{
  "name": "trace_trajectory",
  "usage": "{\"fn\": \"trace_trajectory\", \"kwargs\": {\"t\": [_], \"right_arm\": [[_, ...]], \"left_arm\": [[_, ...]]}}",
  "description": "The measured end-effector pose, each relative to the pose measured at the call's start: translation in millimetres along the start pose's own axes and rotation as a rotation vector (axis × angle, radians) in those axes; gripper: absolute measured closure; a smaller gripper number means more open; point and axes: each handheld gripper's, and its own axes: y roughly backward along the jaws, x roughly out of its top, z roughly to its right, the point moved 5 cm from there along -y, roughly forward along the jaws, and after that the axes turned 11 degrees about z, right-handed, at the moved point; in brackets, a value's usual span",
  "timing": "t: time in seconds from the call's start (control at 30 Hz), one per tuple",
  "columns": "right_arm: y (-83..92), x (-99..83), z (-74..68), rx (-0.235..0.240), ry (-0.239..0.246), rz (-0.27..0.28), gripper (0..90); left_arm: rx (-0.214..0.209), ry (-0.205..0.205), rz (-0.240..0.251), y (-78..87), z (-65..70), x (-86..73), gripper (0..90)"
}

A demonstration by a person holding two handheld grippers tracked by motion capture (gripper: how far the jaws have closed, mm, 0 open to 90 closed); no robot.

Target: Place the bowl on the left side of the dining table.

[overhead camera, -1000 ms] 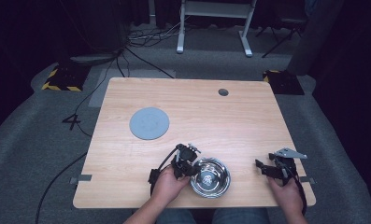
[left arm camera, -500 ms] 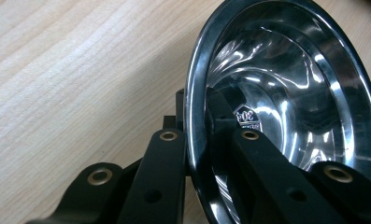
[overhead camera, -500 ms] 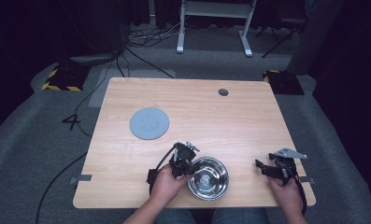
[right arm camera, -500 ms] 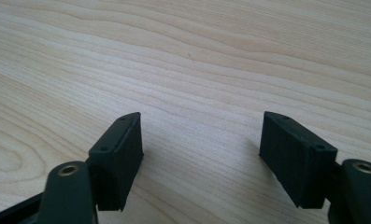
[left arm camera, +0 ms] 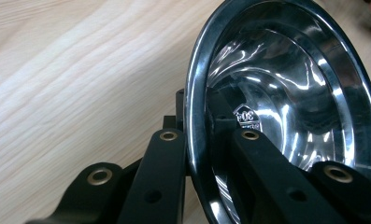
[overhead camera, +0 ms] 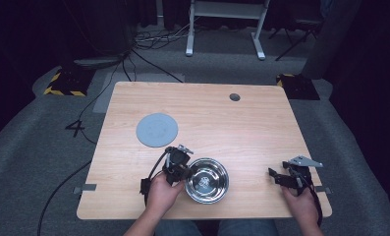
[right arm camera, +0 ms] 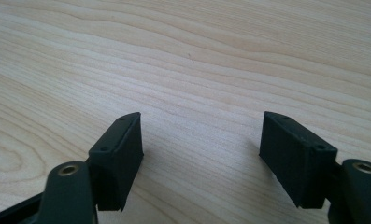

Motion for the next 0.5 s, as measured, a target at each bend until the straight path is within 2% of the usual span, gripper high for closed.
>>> {"fn": "trace_trajectory", "kwargs": {"t": [0.13, 0.27, 0.33, 0.5], "right_arm": [[0.0, 0.0, 0.0, 0.000, 0.000, 0.000, 30.2], [0.0, 0.1, 0.1, -0.001, 0.000, 0.001, 30.2], [0.0, 0.0, -0.1, 0.000, 0.000, 0.000, 30.2], [0.0, 0.0, 0.0, 0.000, 0.000, 0.000, 30.2]], "left_arm": [[0.024, 0.027, 0.022, 12.8, -8.8, -2.9, 86.4], [0.044, 0.036, 0.034, 22.5, -16.3, -4.5, 86.3], [0.057, 0.049, 0.043, 26.2, -19.3, -5.1, 86.3], [0.074, 0.051, 0.047, 31.1, -23.4, -4.1, 86.3]]}}
